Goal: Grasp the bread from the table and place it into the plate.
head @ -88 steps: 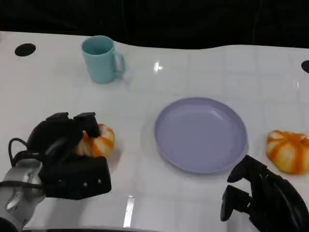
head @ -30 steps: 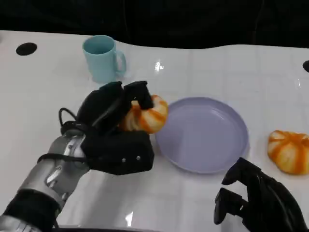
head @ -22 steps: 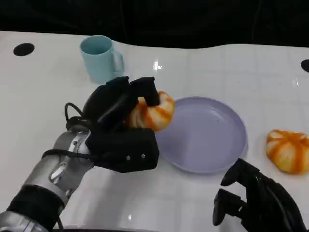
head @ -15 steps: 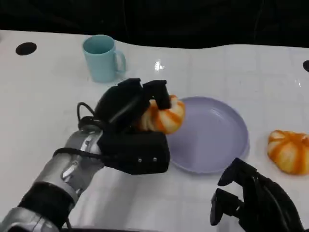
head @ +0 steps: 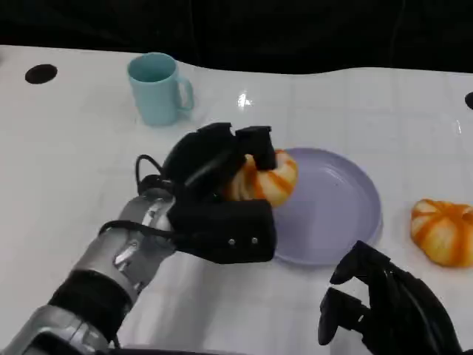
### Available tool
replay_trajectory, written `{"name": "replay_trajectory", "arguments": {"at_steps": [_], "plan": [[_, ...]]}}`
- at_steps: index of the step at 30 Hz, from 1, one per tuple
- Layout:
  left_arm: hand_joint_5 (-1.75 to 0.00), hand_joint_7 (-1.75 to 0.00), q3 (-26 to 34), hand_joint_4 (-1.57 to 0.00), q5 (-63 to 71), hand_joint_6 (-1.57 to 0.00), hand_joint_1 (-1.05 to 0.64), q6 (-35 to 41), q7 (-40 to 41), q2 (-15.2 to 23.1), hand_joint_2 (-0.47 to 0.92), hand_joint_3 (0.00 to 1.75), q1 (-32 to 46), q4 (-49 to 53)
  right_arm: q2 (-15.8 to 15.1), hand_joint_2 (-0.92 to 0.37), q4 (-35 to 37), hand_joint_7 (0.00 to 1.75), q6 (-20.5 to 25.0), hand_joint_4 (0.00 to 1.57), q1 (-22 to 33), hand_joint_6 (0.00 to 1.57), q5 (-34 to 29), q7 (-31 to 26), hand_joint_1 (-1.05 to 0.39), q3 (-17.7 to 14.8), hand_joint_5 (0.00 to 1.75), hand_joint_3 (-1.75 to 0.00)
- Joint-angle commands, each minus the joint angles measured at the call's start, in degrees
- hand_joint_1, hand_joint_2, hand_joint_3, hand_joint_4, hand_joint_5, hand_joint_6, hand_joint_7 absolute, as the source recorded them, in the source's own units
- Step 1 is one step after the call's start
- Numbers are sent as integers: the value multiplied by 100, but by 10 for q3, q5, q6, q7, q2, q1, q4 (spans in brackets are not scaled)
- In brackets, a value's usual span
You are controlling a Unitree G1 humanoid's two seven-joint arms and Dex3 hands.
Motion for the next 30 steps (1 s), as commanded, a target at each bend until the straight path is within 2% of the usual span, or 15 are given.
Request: {"name": "replay_trajectory", "arguments": {"at_steps": [1,14,15,16,18,21,23,30], "plan": [[-175,-175,0,-92,2,-70,-25,-2,-1,5,54,112,-17,9,-3,-92,-5,175,-1,75,3,45,2,-4,-56,-2,175,-45],[-175,-175,-1,-92,1,-71,-25,-4,0,5,53,114,-18,13,-3,-92,-4,174,-1,76,3,45,2,-4,-56,-2,175,-45],[-175,-175,-12,-92,6,-71,-25,-2,-9,-12,53,114,-34,35,-9,-92,0,174,-5,76,1,45,3,2,-56,-8,175,-45],[-175,-165,-21,-88,9,-69,-25,-1,-16,-24,59,97,-45,53,-13,-92,4,175,-8,75,-1,45,3,7,-54,-12,175,-47],[-175,-160,-28,-84,1,-69,-24,-10,-37,-40,64,86,-63,85,-18,-92,8,175,-8,74,-3,45,6,14,-53,-18,175,-49],[-165,-139,-24,-77,-14,-73,-23,-20,-62,-45,65,91,-74,107,-17,-92,9,175,-7,74,-3,45,9,14,-53,-21,175,-49],[-159,-132,-22,-77,-17,-74,-23,-24,-67,-47,65,92,-77,113,-17,-92,9,175,-6,74,-3,45,10,14,-53,-21,175,-49],[-157,-129,-21,-77,-17,-76,-23,-31,-71,-51,65,92,-83,125,-17,-92,11,175,-12,74,-3,45,9,15,-53,-20,175,-49]]}}
